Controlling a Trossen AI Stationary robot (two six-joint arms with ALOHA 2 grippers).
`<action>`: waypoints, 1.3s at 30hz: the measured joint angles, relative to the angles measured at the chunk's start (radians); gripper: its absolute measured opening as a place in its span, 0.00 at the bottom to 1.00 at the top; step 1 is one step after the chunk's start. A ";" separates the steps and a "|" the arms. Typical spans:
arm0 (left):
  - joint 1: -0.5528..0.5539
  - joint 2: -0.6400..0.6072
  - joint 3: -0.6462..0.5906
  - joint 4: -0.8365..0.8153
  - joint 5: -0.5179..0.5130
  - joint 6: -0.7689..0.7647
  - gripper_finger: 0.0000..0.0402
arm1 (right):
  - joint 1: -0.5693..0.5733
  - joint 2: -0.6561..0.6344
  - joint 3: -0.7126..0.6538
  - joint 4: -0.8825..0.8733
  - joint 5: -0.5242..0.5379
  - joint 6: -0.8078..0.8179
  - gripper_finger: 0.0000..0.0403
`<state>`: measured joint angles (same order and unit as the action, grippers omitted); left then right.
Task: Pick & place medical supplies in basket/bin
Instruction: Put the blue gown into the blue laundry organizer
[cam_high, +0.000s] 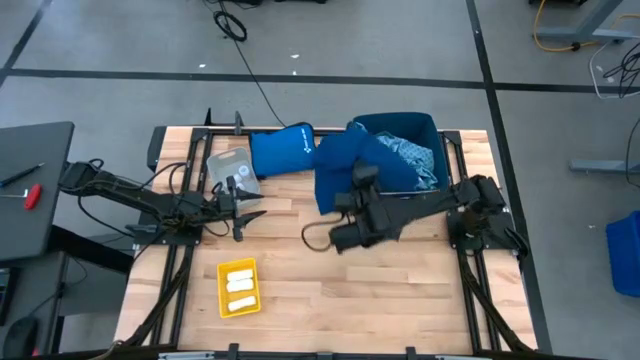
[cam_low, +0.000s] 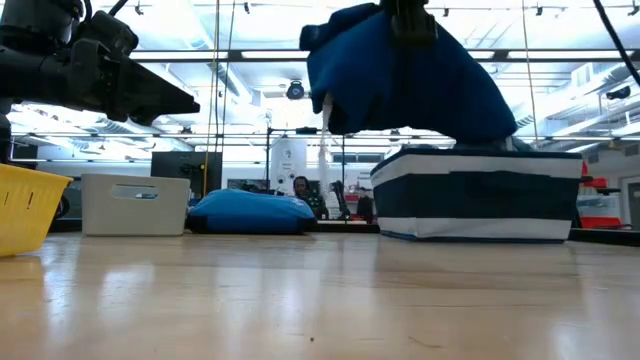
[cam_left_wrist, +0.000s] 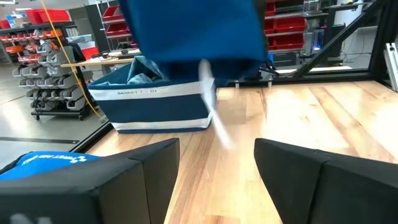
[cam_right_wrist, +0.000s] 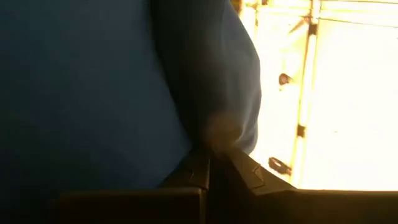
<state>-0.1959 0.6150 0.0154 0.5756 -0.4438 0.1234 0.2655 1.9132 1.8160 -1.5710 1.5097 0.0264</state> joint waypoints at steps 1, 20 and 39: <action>0.000 0.000 0.000 -0.002 0.000 0.000 0.53 | -0.018 -0.002 0.002 0.000 0.018 -0.016 0.05; 0.000 0.000 0.000 -0.035 0.000 -0.012 0.53 | -0.410 -0.065 0.004 -0.001 -0.040 -0.057 0.04; -0.001 0.000 0.000 -0.038 0.012 -0.031 0.53 | -0.609 -0.066 -0.511 0.293 -0.911 -0.042 0.04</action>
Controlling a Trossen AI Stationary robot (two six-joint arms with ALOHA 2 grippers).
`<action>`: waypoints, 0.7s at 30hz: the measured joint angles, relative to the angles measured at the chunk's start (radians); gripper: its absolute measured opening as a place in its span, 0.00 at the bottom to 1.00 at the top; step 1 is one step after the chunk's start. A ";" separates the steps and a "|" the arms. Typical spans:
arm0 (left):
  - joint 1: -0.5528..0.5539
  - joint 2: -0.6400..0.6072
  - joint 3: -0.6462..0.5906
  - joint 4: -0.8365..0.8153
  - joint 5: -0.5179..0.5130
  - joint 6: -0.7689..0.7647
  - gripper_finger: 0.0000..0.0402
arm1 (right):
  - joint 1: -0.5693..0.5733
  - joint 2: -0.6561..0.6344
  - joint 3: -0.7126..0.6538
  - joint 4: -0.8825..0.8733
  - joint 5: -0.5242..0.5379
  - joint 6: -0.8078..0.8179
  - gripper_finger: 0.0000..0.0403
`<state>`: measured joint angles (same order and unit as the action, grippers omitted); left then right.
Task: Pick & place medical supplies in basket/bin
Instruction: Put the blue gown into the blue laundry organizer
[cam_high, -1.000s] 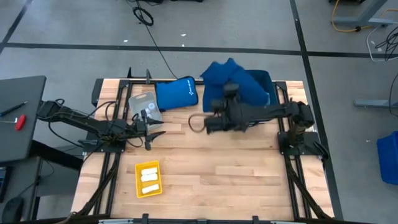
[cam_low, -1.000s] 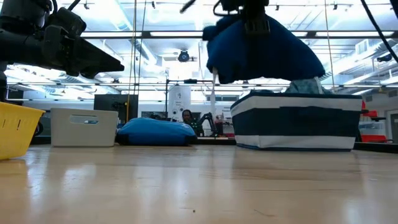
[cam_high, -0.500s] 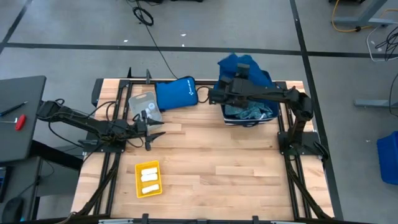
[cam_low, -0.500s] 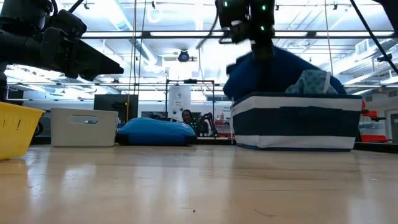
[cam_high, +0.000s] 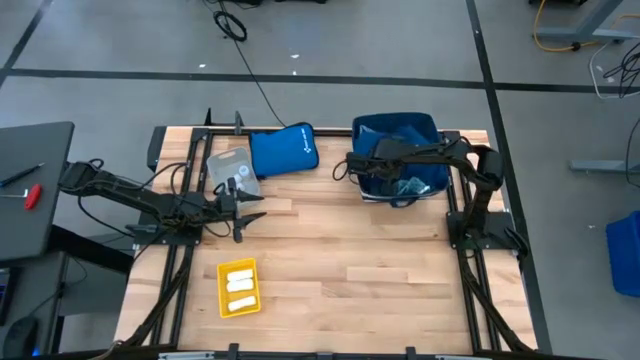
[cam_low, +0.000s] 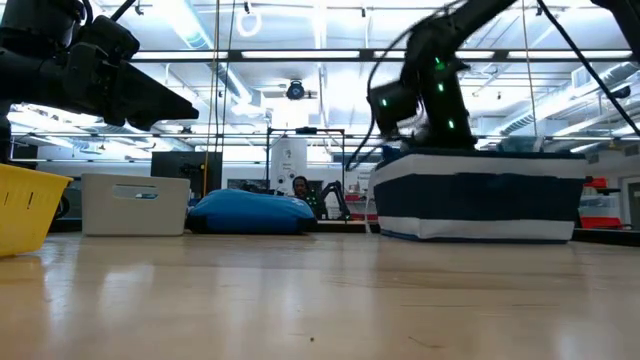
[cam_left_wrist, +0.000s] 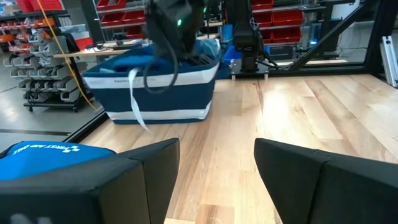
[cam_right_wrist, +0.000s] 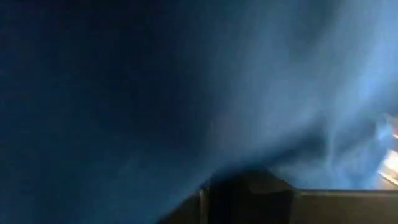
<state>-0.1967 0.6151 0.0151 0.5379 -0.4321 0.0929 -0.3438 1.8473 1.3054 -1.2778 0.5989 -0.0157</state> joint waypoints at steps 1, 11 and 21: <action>0.000 0.000 0.000 0.000 0.000 0.000 0.53 | -0.008 -0.001 -0.031 0.052 -0.055 -0.029 0.04; 0.000 0.000 0.000 -0.002 0.000 0.000 0.53 | -0.049 -0.003 -0.149 0.219 -0.302 -0.104 0.04; 0.000 0.000 0.000 -0.005 0.000 0.000 0.53 | -0.036 0.000 -0.152 0.215 -0.227 -0.004 0.22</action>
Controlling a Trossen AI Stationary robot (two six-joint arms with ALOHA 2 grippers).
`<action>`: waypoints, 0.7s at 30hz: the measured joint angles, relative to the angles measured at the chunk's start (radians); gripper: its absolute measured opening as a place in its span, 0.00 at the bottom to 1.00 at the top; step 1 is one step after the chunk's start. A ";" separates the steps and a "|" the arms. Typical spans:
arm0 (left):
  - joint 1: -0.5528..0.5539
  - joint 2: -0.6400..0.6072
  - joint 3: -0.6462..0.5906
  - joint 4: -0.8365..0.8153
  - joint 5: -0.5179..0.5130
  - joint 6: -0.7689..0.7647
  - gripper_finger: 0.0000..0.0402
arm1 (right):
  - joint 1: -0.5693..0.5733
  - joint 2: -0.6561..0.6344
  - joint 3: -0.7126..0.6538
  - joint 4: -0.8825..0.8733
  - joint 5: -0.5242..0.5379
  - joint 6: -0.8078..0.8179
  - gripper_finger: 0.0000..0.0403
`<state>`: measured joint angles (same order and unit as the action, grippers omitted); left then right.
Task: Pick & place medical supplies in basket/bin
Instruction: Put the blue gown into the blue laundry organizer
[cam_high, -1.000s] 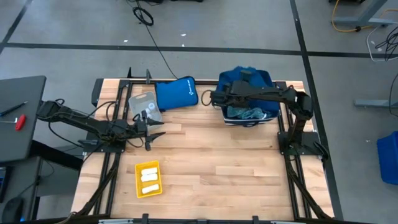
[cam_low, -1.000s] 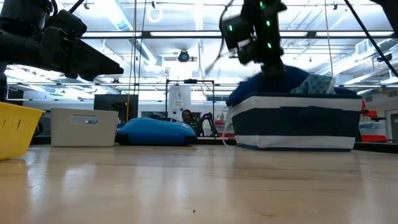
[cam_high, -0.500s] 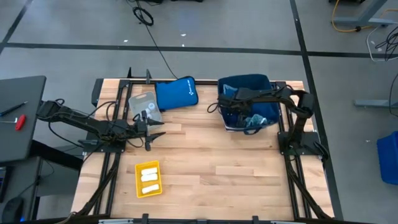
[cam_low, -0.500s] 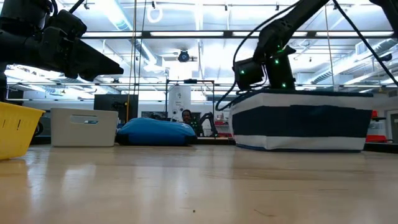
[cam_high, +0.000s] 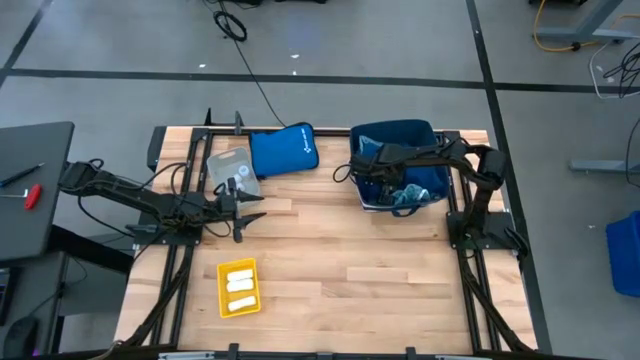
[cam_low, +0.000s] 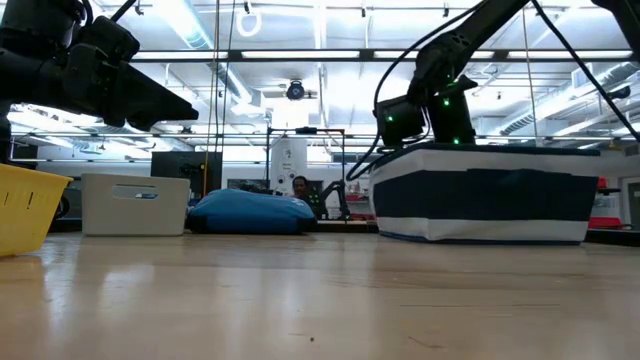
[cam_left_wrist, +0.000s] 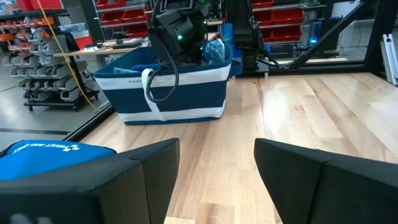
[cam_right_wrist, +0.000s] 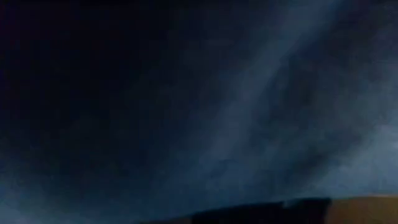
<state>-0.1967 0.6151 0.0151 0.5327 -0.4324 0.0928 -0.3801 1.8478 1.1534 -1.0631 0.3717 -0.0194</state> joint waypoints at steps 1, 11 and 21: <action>0.000 0.000 0.000 0.000 0.000 0.000 0.53 | 0.003 0.001 0.000 -0.003 0.003 0.003 0.24; 0.000 0.000 0.000 0.000 0.000 0.000 0.53 | 0.010 0.001 0.000 -0.034 0.014 -0.002 0.50; 0.000 0.000 0.000 0.001 0.000 0.000 0.53 | 0.059 0.007 0.165 -0.140 -0.012 0.029 0.64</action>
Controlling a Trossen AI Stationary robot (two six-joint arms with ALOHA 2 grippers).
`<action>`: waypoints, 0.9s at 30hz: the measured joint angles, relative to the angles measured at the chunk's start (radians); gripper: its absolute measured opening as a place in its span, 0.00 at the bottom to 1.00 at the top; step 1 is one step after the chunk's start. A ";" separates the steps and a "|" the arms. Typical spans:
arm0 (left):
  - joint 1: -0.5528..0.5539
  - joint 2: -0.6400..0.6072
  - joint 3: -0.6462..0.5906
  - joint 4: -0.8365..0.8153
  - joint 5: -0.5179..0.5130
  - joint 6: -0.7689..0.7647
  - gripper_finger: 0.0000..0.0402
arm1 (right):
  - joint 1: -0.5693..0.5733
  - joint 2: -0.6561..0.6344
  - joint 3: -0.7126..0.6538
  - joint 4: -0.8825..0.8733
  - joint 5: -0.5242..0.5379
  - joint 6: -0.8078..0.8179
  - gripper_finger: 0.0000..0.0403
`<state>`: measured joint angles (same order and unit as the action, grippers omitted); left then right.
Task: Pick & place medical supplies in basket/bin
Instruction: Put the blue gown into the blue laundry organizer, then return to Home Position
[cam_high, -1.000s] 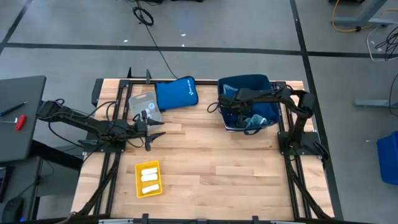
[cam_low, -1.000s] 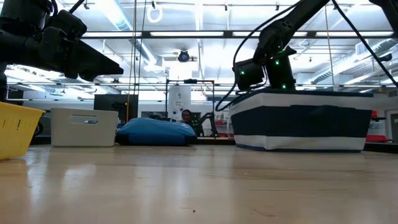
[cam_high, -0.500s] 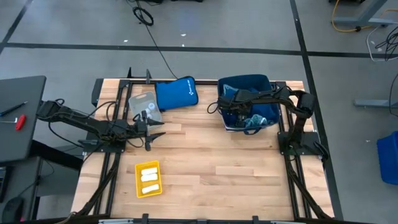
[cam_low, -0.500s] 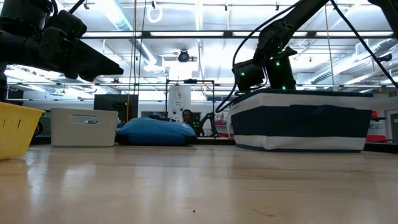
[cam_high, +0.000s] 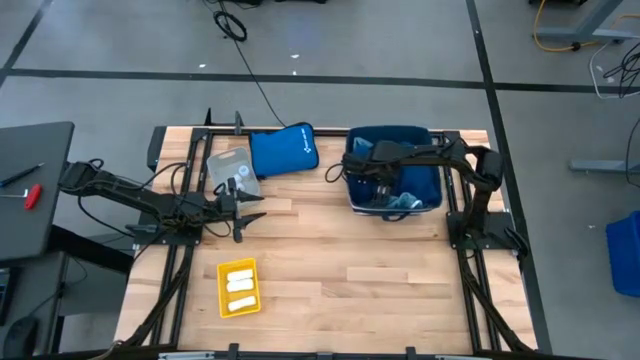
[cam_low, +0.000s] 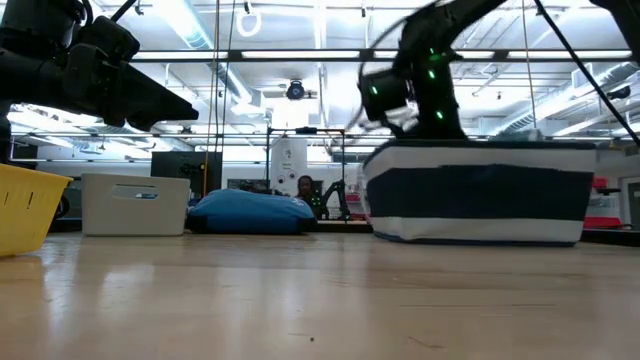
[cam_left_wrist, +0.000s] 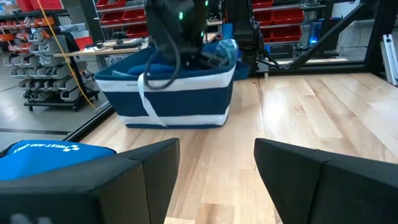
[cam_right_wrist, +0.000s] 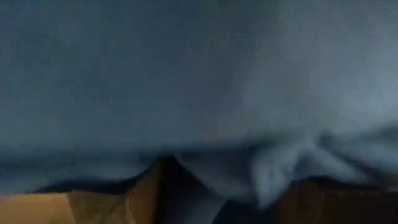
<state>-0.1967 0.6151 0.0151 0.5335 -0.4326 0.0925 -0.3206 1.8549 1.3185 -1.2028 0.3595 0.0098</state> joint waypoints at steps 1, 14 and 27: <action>0.000 0.000 0.000 0.000 0.000 0.000 0.53 | 0.010 0.000 0.027 -0.011 -0.004 0.001 0.64; 0.000 0.000 0.000 -0.009 0.000 0.000 0.53 | 0.135 -0.002 0.331 -0.128 -0.015 -0.007 0.64; 0.000 0.000 0.000 -0.008 0.000 0.000 0.53 | 0.220 -0.004 0.422 0.025 -0.059 -0.087 0.64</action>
<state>-0.1967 0.6150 0.0151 0.5255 -0.4325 0.0928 -0.1003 1.8511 1.7405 -1.1773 0.3001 -0.0769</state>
